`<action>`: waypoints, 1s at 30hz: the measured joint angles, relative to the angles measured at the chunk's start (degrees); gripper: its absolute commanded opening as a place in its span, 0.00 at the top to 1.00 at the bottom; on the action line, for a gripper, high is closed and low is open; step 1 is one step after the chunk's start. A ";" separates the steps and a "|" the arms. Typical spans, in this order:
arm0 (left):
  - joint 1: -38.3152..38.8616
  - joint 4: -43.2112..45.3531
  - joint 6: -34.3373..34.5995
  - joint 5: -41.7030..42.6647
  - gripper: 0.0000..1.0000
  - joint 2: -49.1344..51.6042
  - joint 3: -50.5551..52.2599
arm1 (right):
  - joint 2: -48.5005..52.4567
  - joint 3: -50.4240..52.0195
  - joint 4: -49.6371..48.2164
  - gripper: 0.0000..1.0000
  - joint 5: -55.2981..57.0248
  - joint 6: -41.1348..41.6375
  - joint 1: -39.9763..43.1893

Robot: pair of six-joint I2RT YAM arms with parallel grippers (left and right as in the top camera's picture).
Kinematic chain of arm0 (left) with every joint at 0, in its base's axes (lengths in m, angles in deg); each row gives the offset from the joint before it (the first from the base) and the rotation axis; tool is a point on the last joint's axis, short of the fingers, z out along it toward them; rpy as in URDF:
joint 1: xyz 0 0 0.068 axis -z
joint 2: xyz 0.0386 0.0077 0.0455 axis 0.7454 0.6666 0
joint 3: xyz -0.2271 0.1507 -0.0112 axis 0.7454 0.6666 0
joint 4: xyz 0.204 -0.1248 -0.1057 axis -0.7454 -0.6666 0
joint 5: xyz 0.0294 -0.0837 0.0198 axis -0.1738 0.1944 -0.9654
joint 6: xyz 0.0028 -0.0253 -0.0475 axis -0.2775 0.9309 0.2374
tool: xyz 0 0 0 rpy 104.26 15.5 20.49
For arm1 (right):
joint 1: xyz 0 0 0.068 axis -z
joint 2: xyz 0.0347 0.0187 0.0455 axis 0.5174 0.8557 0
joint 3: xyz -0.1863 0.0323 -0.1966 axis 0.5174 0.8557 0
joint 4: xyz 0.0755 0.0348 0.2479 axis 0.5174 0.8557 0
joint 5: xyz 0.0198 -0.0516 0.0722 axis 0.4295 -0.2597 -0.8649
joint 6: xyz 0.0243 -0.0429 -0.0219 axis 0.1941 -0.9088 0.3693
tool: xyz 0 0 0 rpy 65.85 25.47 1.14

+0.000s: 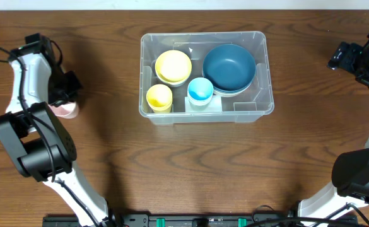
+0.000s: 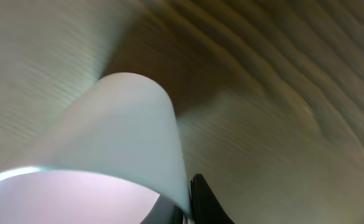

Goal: Pack container
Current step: 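Carry the pink cup into the bin and drop it into the yellow cups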

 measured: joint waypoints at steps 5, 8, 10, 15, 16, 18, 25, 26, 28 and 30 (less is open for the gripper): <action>6.16 -2.19 -4.39 3.21 0.94 -4.66 0.04 | 0.00 0.00 0.00 0.01 0.02 0.00 0.00; 9.86 -2.34 -6.29 4.09 0.94 -10.34 0.04 | 0.00 0.00 0.00 0.01 0.00 0.00 0.00; 12.13 -2.47 -7.41 4.42 0.94 -15.23 0.04 | 0.00 0.00 0.00 0.01 0.00 0.00 0.00; 17.40 -2.71 -9.53 4.48 0.94 -27.36 -0.02 | 0.00 0.00 0.00 0.01 0.02 0.00 0.00; 18.67 -2.78 -10.14 4.46 0.94 -29.27 -0.02 | 0.00 0.00 0.00 0.01 0.02 0.00 0.00; 21.92 -2.82 -11.34 4.48 0.94 -32.52 -0.02 | 0.00 0.00 0.00 0.01 0.02 0.00 0.00; 32.35 -3.52 -14.69 4.63 0.94 -33.62 -0.02 | 0.00 0.00 0.00 0.01 0.02 0.00 0.00; 33.75 -3.82 -14.99 4.48 0.94 -32.76 -0.02 | 0.00 0.00 0.02 0.01 0.00 0.00 0.00; 35.78 -4.46 -15.19 3.96 0.94 -31.10 -0.02 | 0.00 0.00 0.02 0.01 0.02 0.00 0.00; 37.75 -5.40 -15.26 3.08 0.94 -29.07 -0.02 | 0.00 0.00 0.00 0.01 0.00 0.00 0.00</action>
